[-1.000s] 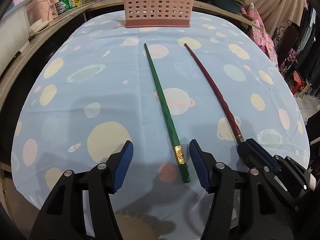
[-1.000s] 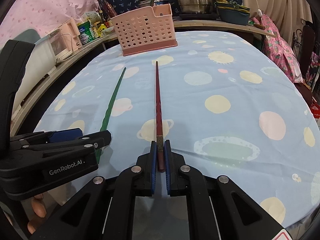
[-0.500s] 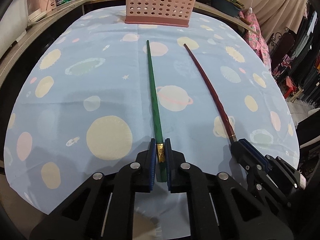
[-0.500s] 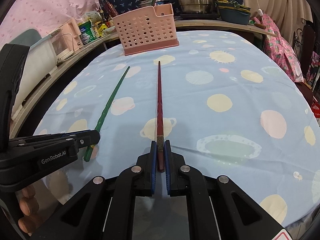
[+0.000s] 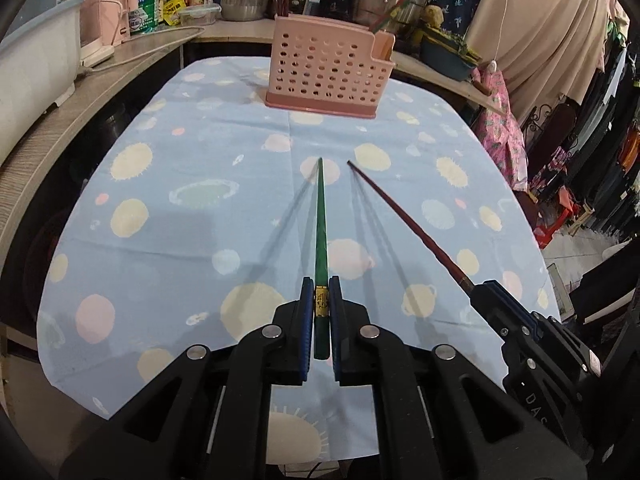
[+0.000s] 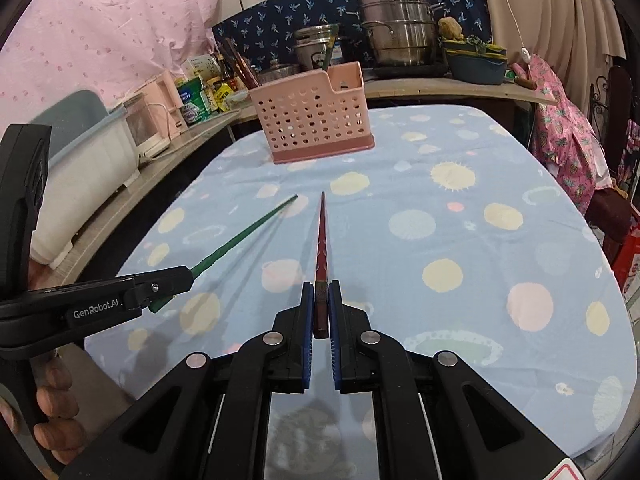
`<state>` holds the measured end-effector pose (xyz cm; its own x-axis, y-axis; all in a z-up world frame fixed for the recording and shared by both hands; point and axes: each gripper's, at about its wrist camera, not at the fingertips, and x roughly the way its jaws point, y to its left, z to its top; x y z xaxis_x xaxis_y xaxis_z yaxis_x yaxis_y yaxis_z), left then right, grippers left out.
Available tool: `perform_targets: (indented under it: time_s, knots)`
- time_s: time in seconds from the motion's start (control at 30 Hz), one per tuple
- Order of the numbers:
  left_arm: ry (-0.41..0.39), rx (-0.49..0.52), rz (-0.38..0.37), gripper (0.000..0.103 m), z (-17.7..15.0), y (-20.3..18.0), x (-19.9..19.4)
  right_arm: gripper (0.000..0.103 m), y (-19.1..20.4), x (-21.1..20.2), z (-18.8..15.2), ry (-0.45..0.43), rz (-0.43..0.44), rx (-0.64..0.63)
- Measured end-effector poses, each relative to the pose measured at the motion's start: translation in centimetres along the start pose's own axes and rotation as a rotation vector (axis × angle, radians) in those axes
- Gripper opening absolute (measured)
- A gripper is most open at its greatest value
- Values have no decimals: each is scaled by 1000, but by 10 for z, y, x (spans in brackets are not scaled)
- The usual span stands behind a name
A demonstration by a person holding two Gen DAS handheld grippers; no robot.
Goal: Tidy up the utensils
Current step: 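Lift both chopsticks and carry them over the pink holder with both grippers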
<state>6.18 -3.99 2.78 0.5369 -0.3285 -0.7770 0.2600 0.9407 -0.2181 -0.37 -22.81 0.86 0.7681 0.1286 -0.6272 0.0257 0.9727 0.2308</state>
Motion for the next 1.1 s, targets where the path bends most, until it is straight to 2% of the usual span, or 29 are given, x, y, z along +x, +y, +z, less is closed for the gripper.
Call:
perform_targets:
  time_s: [0.23,0.5,1.1]
  knots:
    - [-100,-12,-2,7,33,2,-33,7,1,-18,42,-80,17,16]
    - [-201,-15,31,7,79,4,-56,7,2,-28,92,-171,37,14]
    - [-318,-29,36,7,198,2,-63,7,8,-2,205,-265,90,22]
